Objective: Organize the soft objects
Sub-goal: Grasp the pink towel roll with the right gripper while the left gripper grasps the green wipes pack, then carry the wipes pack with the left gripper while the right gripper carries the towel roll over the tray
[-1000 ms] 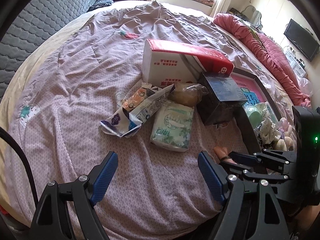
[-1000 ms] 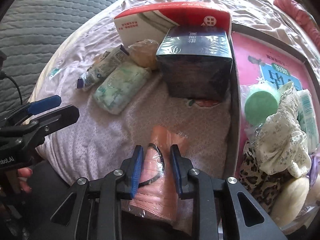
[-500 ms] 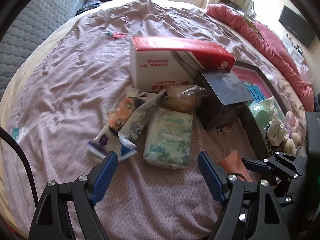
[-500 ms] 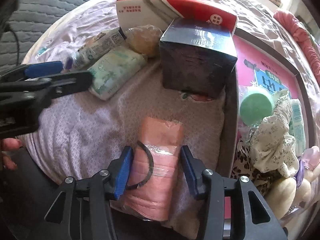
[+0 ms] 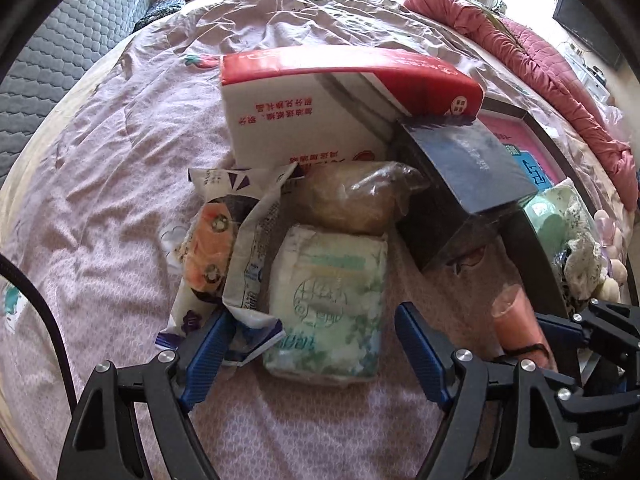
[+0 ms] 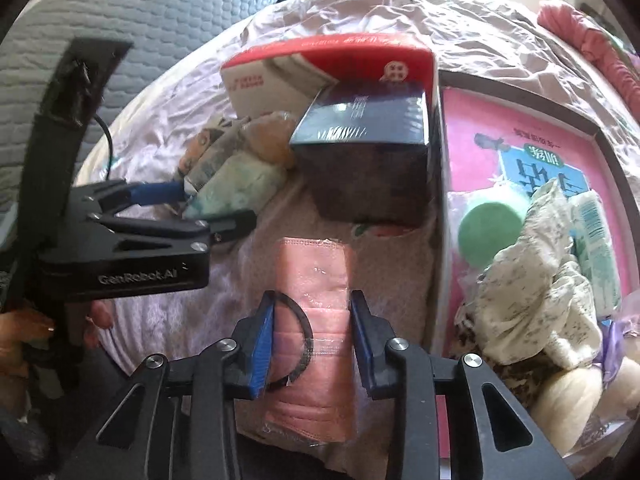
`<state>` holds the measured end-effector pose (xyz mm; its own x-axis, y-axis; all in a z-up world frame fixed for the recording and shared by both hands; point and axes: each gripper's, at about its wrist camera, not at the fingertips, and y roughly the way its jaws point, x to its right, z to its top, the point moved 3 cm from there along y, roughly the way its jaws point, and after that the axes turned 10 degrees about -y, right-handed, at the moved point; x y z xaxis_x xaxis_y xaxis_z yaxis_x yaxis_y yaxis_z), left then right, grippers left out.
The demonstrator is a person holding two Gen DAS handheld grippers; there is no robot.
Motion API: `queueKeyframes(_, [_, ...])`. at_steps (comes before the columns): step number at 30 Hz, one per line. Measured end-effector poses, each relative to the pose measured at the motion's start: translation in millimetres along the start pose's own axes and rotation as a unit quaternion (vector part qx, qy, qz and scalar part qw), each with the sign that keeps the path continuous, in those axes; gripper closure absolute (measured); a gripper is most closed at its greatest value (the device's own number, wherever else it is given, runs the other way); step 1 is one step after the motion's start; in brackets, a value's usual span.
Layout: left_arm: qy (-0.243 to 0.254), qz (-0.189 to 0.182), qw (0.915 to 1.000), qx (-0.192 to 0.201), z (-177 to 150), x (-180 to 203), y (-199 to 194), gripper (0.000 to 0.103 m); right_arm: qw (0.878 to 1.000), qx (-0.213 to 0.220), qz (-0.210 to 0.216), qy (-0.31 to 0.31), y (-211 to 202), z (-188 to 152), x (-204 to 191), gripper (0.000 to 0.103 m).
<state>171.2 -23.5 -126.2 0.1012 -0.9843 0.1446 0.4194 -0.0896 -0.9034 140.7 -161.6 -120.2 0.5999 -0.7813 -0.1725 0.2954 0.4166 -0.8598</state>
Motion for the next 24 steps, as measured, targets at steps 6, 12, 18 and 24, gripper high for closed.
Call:
queueKeyframes(6, [0.009,0.007,0.9999,0.0,1,8,5,0.037,1.0,0.022,0.003,0.016,-10,1,5,0.066])
queueKeyframes(12, [-0.016,-0.036,0.9992,-0.003,-4,-2,-5,0.049,0.998,0.045,0.017,0.036,-20,3,7,0.066])
queueKeyframes(18, [-0.036,-0.078,0.9963,-0.01,-17,-7,-19,0.05,0.998,0.046,0.024,0.043,-21,0,6,0.066])
queueKeyframes(24, [-0.038,-0.09,0.9951,-0.013,-24,-7,-26,0.047,0.997,0.052,0.028,0.044,-24,0,3,0.066])
